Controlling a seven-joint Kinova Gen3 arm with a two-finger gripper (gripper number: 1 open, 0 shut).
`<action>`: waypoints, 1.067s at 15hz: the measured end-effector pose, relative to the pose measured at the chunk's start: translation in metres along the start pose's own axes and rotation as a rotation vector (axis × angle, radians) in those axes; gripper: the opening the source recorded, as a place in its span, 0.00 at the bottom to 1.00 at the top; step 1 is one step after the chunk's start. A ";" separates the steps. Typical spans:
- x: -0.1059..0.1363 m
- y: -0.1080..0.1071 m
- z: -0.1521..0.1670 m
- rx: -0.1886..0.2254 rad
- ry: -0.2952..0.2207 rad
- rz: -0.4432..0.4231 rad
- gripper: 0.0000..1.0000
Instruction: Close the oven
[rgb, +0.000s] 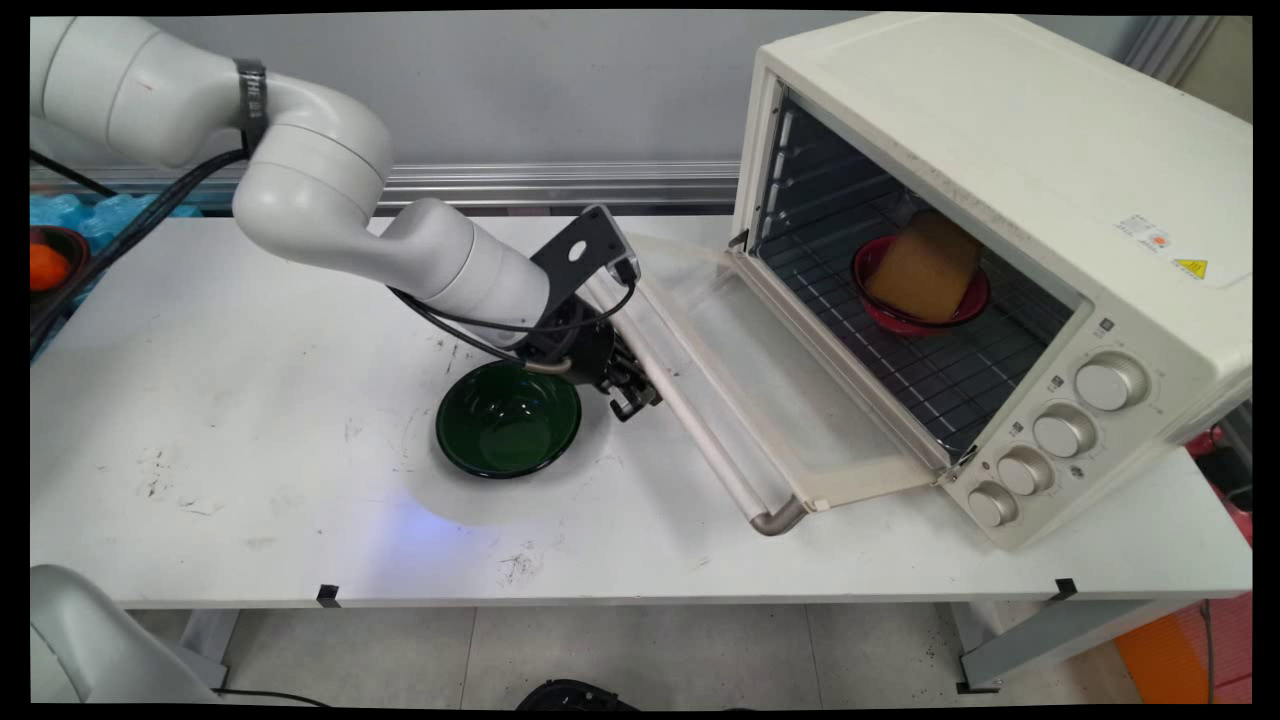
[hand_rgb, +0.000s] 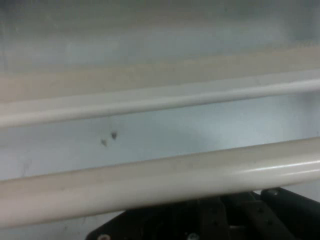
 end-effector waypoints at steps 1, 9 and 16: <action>0.001 -0.001 -0.001 0.000 0.007 0.002 0.00; 0.026 -0.004 -0.019 -0.012 0.086 0.029 0.00; 0.062 -0.001 -0.043 -0.027 0.174 0.049 0.00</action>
